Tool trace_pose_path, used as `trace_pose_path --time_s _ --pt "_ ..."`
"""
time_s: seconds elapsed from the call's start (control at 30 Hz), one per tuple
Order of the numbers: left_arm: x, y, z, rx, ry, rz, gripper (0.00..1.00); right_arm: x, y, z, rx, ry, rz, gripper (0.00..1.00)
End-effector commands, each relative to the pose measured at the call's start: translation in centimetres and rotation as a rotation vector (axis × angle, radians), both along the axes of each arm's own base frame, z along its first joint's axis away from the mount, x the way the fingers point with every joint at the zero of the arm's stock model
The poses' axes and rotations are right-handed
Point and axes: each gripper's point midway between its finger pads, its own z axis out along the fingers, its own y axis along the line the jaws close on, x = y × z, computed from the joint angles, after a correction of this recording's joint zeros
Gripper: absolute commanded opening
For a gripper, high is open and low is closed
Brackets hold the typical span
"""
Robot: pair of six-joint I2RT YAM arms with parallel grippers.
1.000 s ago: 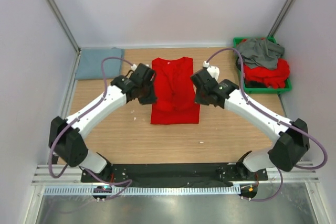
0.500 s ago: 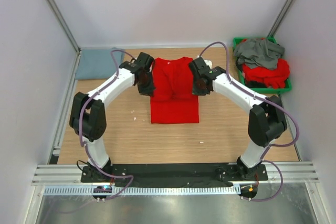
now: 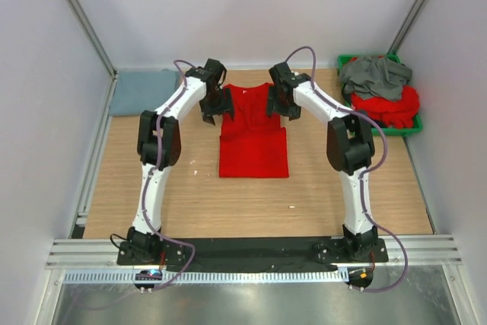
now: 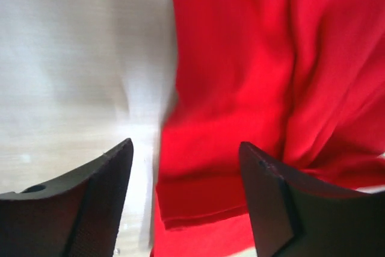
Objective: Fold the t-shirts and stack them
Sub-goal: Fold the tshirt
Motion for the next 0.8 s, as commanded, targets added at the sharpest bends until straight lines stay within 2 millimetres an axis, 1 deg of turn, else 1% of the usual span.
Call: trace_pose_path --time_s 0.0,0.03,0.07,0.1,0.13,0.17,0.2,0.23,0.27,0.3,0.33,0.37,0.4,0.43,0.47,0.5,0.53,0.57,0.6,0.63,0.67,0.7,0.73,0.77 --pt "1.6 1.5 2.9 -0.011 0.012 0.019 0.73 3.4 -1.8 3.6 -0.017 -0.051 -0.009 0.77" --pt "2.0 1.7 4.4 -0.011 -0.004 0.026 0.75 3.6 -2.4 4.6 -0.029 -0.071 -0.017 0.78" --pt "2.1 2.2 5.3 0.005 -0.024 0.033 0.75 3.3 -2.9 5.0 -0.047 -0.079 -0.019 0.79" --pt "1.9 2.4 6.5 0.008 -0.050 0.035 0.76 3.0 -3.5 5.5 -0.060 -0.091 -0.029 0.80" --pt "1.5 2.8 8.1 0.005 -0.092 0.043 0.77 2.9 -3.8 8.4 -0.042 -0.165 -0.037 0.81" --pt "1.1 3.3 9.3 0.015 -0.126 0.053 0.77 1.6 -4.4 7.2 -0.062 -0.138 -0.036 0.82" --pt "1.3 3.4 10.2 0.004 -0.172 0.060 0.77 0.9 -4.6 7.8 -0.049 -0.151 -0.033 0.82" --pt "-0.8 3.9 11.0 0.002 -0.175 0.062 0.77 0.2 -4.5 9.6 -0.015 -0.193 -0.032 0.83" --pt "-1.7 4.0 11.1 -0.004 -0.183 0.061 0.77 -1.6 -4.9 7.9 -0.014 -0.146 -0.026 0.83" --pt "-2.1 3.7 11.3 -0.029 -0.206 0.057 0.77 -3.0 -4.1 7.5 0.047 -0.121 -0.011 0.83" --pt "-4.7 3.8 9.0 -0.020 -0.143 0.043 0.77 -3.6 -3.5 7.3 0.093 -0.128 -0.001 0.83" --pt "-6.1 3.7 10.2 -0.047 -0.170 0.041 0.76 -6.3 -3.7 6.2 0.123 -0.095 0.007 0.84" --pt "-6.6 2.6 10.5 -0.106 -0.194 0.034 0.76 -8.0 -2.1 5.7 0.224 -0.055 0.039 0.84" --pt "-9.3 2.9 7.6 -0.108 -0.122 0.036 0.75 -8.4 -1.6 5.8 0.274 -0.082 0.048 0.84" --pt "-11.4 2.1 7.0 -0.178 -0.113 0.015 0.74 -10.6 -1.0 4.8 0.344 -0.055 0.055 0.84" --pt "-11.1 1.5 8.5 -0.217 -0.161 0.001 0.73 -12.4 -0.9 4.0 0.373 -0.014 0.061 0.84" --pt "-13.2 1.9 6.2 -0.219 -0.099 0.021 0.73 -14.0 -0.8 2.2 0.403 0.012 0.064 0.84" --pt "-14.0 1.8 6.8 -0.247 -0.126 0.023 0.73 -14.6 -0.6 2.8 0.438 -0.011 0.076 0.83" --pt "-14.1 1.1 6.9 -0.286 -0.161 0.015 0.72 -15.4 -0.6 2.3 0.453 -0.002 0.073 0.83" --pt "-15.9 1.0 5.1 -0.307 -0.115 0.019 0.72 -15.9 -0.4 2.0 0.478 -0.003 0.068 0.82" --pt "-16.5 0.7 4.8 -0.318 -0.120 0.010 0.72 -17.4 -0.8 0.6 0.478 0.027 0.063 0.82" --pt "-16.6 0.1 5.0 -0.336 -0.154 -0.008 0.72 -17.8 -0.8 0.6 0.495 0.018 0.062 0.82" --pt "-17.5 0.3 3.7 -0.323 -0.132 -0.003 0.72 -18.0 -0.7 0.4 0.511 0.011 0.057 0.81" --pt "-17.8 0.3 3.2 -0.329 -0.126 0.006 0.72 -18.9 -0.8 -0.6 0.514 0.034 0.051 0.81"
